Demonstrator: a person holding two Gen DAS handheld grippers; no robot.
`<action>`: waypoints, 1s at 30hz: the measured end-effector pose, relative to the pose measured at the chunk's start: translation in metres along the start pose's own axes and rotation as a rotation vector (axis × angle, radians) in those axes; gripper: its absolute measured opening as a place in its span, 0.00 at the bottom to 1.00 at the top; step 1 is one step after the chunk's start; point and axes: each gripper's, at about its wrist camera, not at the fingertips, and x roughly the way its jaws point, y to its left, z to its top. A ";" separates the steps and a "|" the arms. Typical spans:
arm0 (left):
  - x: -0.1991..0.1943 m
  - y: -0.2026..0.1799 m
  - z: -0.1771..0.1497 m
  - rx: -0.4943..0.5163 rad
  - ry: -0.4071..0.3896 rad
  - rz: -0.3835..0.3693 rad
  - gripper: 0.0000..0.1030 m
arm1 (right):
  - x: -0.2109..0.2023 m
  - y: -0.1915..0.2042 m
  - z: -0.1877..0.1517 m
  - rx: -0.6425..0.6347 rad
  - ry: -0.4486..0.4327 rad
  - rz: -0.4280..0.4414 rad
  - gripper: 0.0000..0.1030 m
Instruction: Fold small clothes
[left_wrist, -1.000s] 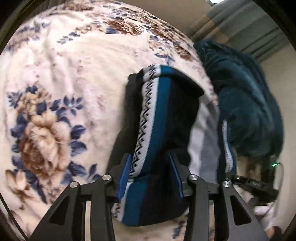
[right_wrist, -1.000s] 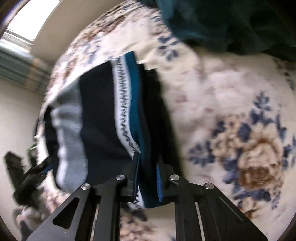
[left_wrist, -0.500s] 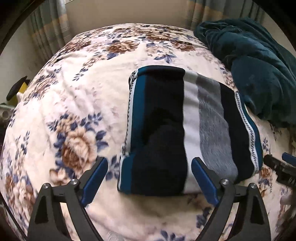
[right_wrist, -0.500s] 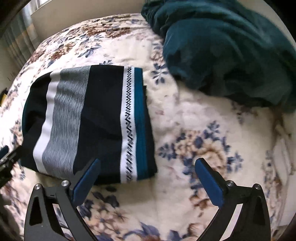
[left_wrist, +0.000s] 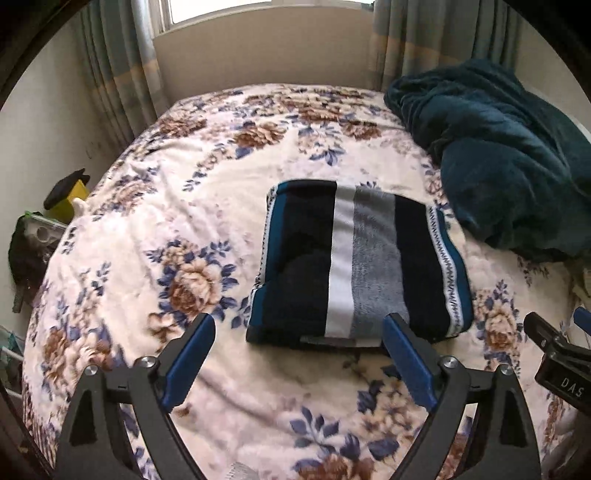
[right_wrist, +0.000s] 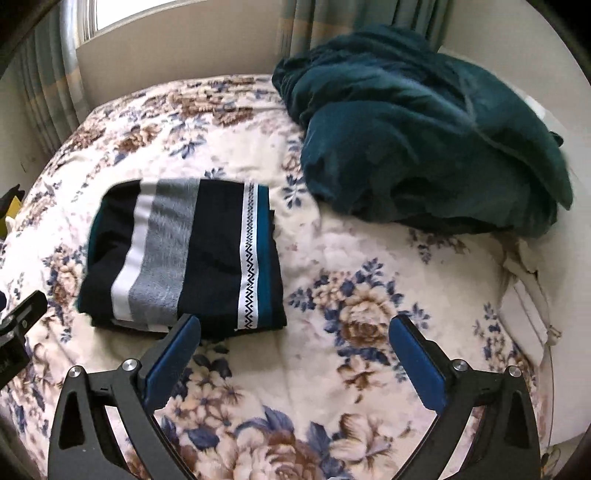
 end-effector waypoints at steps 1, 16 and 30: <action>-0.010 -0.001 -0.002 -0.003 -0.005 -0.003 0.90 | -0.012 -0.003 -0.001 0.003 -0.006 0.004 1.00; -0.229 -0.016 -0.033 0.029 -0.136 -0.009 0.90 | -0.255 -0.048 -0.037 -0.034 -0.162 0.038 1.00; -0.398 -0.013 -0.046 0.023 -0.240 0.002 0.90 | -0.455 -0.085 -0.067 -0.038 -0.300 0.092 1.00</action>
